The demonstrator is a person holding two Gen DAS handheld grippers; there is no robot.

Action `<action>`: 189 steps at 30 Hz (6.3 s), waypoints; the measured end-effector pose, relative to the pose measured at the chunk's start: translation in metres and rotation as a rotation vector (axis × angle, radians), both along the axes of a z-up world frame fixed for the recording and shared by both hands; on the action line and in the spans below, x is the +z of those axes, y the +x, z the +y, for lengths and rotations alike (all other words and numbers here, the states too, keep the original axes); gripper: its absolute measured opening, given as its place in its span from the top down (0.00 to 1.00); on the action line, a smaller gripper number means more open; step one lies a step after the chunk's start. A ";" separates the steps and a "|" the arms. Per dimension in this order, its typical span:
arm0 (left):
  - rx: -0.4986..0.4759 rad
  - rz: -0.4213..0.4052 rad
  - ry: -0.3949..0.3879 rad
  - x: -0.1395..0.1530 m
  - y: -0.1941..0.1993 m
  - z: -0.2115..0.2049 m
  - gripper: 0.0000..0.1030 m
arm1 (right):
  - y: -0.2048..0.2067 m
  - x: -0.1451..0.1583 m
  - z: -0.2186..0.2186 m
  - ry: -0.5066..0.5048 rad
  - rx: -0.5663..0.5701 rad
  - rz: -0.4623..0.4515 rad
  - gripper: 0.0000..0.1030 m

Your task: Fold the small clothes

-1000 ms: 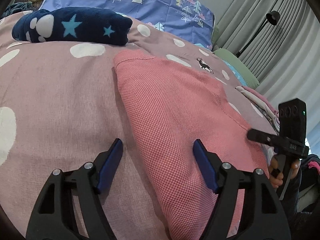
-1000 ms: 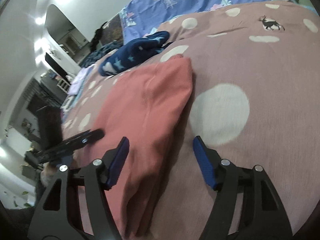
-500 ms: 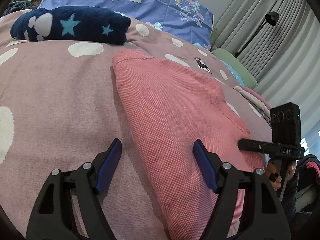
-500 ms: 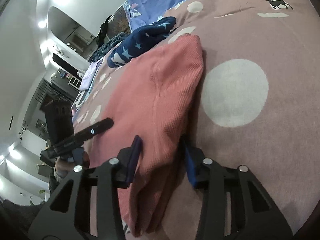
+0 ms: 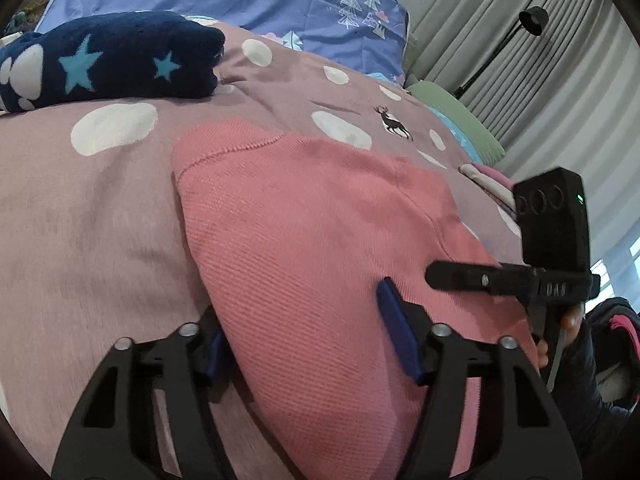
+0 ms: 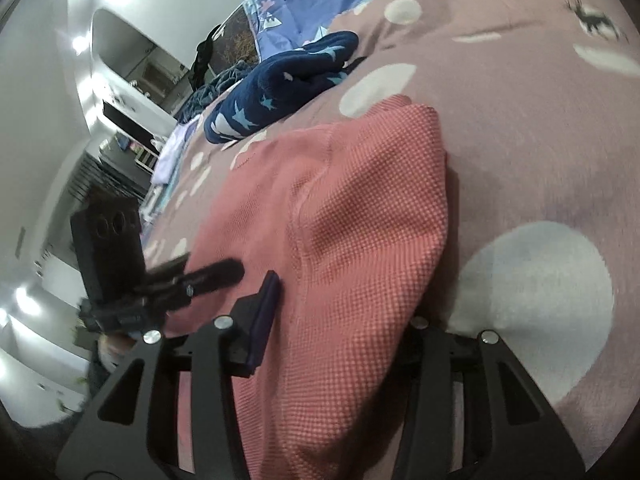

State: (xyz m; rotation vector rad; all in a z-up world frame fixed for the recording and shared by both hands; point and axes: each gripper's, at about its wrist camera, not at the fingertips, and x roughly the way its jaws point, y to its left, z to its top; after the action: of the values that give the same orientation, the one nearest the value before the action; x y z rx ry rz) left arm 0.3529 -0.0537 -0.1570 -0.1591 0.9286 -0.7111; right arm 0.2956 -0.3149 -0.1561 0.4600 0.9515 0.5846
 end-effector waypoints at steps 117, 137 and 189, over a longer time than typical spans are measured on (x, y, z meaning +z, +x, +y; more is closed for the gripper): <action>0.351 -0.603 0.264 0.166 -0.325 -0.013 0.01 | -0.315 0.158 0.062 -0.606 -0.814 -0.479 0.02; 0.356 -0.555 0.284 0.153 -0.318 -0.016 0.01 | -0.308 0.148 0.058 -0.607 -0.802 -0.454 0.02; 0.356 -0.511 0.283 0.135 -0.314 -0.014 0.01 | -0.306 0.135 0.065 -0.648 -0.783 -0.447 0.02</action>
State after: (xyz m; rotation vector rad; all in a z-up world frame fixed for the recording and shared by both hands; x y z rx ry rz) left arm 0.0393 -0.0675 -0.0221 0.1052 0.4817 -0.2609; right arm -0.0099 -0.2497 -0.0211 0.0781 0.4245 -0.3320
